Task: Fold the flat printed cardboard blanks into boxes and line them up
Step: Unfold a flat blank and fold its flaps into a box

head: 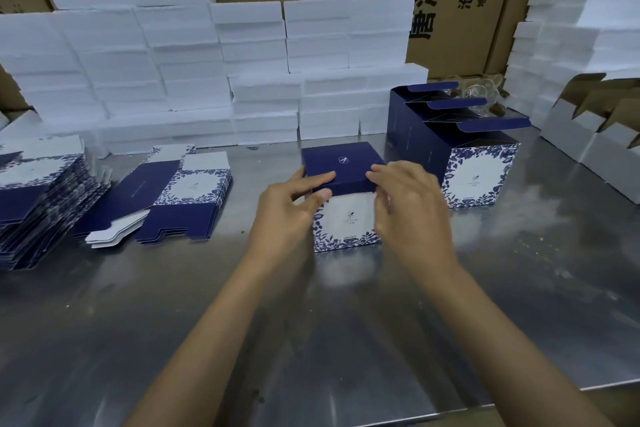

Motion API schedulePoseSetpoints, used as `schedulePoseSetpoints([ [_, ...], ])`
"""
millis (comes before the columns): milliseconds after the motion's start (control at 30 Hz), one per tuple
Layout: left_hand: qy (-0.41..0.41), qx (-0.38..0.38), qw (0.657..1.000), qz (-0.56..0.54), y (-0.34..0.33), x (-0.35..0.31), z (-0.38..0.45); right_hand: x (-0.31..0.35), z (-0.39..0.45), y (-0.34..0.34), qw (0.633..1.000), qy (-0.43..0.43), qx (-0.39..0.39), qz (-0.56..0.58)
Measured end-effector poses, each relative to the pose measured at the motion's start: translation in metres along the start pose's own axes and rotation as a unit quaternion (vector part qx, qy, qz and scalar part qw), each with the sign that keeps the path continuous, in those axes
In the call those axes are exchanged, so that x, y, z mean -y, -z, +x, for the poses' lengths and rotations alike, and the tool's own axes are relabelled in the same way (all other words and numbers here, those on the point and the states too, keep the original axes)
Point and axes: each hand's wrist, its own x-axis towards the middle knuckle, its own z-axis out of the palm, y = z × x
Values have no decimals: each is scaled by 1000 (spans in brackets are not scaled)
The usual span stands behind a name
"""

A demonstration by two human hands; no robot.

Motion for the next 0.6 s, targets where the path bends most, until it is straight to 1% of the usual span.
schedulePoseSetpoints([
  [33, -9, -11, 1000, 13, -11, 2, 7, 1, -1, -4, 999, 15, 31, -33],
  [67, -19, -19, 999, 23, -21, 3, 15, 2, -1, -10, 995, 16, 78, -59],
  [133, -34, -28, 998, 40, -39, 6, 34, -1, -1, -22, 982, -8, 161, -100],
  [200, -28, -30, 998, 45, -51, 8, 55, -12, 7, -33, 972, -43, 199, -122],
  [267, -13, -30, 998, 45, -61, 11, 75, -24, 20, -41, 964, -61, 217, -138],
  [400, 0, -26, 998, 56, -78, 21, 115, -48, 50, -60, 957, -77, 247, -133],
  [600, 14, -12, 998, 52, -91, 39, 175, -84, 88, -94, 959, -101, 256, -69],
])
